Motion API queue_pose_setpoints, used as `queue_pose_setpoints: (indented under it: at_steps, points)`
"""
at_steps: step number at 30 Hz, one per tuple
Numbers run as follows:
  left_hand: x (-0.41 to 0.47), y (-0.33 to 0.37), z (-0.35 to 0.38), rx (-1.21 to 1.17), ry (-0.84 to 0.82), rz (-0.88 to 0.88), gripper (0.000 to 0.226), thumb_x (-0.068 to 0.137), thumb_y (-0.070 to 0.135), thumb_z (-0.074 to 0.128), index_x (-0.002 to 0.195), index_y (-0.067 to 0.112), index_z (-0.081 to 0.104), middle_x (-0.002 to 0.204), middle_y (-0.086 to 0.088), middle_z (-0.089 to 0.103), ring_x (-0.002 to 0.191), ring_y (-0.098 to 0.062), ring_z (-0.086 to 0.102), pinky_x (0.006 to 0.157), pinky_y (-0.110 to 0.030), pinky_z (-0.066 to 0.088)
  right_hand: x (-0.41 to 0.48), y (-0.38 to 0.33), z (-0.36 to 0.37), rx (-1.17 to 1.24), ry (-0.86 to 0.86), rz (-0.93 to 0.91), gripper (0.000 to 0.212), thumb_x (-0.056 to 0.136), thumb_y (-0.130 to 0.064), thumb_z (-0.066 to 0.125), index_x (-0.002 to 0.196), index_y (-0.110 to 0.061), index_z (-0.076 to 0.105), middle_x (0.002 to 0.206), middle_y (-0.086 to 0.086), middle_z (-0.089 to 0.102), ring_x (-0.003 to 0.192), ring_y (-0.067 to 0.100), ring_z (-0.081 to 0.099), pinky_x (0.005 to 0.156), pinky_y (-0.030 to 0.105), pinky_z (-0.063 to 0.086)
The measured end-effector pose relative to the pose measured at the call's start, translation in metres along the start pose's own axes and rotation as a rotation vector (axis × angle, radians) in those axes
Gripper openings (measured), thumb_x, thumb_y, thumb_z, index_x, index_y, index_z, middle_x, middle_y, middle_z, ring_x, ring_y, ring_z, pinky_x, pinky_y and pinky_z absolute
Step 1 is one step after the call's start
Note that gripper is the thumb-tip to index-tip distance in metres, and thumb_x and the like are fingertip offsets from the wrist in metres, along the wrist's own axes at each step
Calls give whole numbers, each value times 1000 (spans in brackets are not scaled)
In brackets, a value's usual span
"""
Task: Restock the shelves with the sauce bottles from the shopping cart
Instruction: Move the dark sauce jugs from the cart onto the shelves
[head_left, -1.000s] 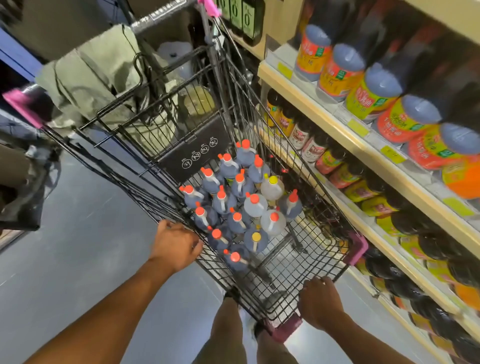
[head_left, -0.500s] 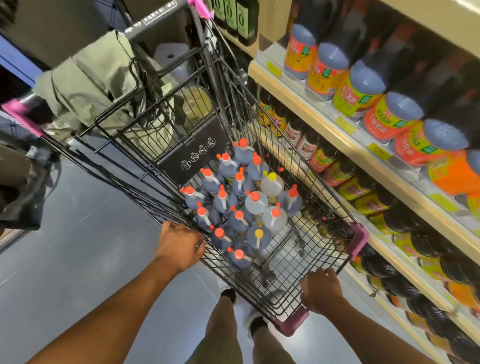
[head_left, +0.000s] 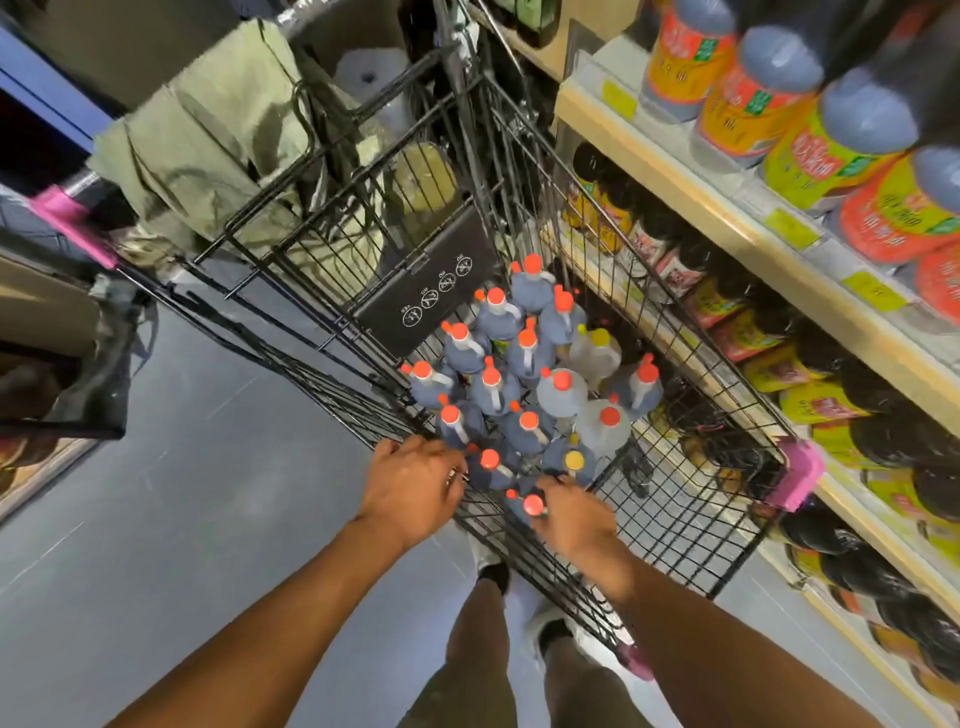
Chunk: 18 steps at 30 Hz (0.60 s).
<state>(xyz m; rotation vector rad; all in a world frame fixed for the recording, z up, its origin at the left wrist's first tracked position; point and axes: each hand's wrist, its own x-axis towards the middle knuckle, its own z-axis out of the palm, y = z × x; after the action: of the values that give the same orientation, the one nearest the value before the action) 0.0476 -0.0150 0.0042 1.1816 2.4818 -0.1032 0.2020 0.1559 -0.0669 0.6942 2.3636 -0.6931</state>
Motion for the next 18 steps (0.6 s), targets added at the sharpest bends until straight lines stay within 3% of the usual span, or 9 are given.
queue_pose_setpoints:
  at_steps: [2, 6, 11, 14, 17, 18]
  points:
    - [1, -3, 1, -30, 15, -8, 22, 86, 42, 53, 101, 36, 67, 98, 14, 69, 97, -18, 62, 82, -38, 40, 2, -1, 5, -45, 74, -38, 29, 90, -51, 53, 112, -34, 57, 104, -4, 68, 92, 26, 71, 74, 36, 56]
    - [2, -5, -2, -83, 15, -8, 26, 89, 41, 50, 108, 37, 67, 106, 14, 69, 101, -17, 60, 85, -38, 41, 1, 2, 10, -160, 142, -82, 26, 94, -52, 48, 103, -31, 62, 91, -6, 71, 85, 21, 73, 74, 32, 58]
    - [6, -5, -8, -177, -29, -13, 25, 94, 39, 49, 113, 37, 65, 115, 13, 67, 110, -18, 59, 92, -37, 39, -7, 12, 1, -5, 144, -179, 30, 88, -58, 51, 106, -35, 57, 92, -10, 68, 81, 16, 71, 67, 34, 57]
    - [12, -6, -8, -385, -55, -37, 30, 91, 37, 45, 108, 32, 69, 113, 9, 71, 108, -21, 64, 94, -39, 48, -21, 4, -39, -8, 193, -248, 28, 90, -55, 59, 108, -34, 64, 102, -7, 70, 87, 18, 69, 70, 32, 55]
    - [17, -6, -8, -671, -112, -77, 28, 94, 29, 47, 103, 25, 73, 109, 7, 74, 103, -21, 68, 92, -35, 53, -34, -6, -93, 49, 327, -417, 24, 86, -47, 63, 93, -26, 72, 96, -6, 72, 85, 16, 63, 68, 29, 47]
    - [19, -3, -11, -746, -124, -81, 25, 98, 25, 49, 102, 23, 73, 109, 6, 74, 103, -19, 67, 93, -33, 52, -41, -13, -113, 107, 287, -417, 29, 87, -52, 60, 94, -27, 71, 96, -7, 71, 87, 15, 62, 72, 32, 48]
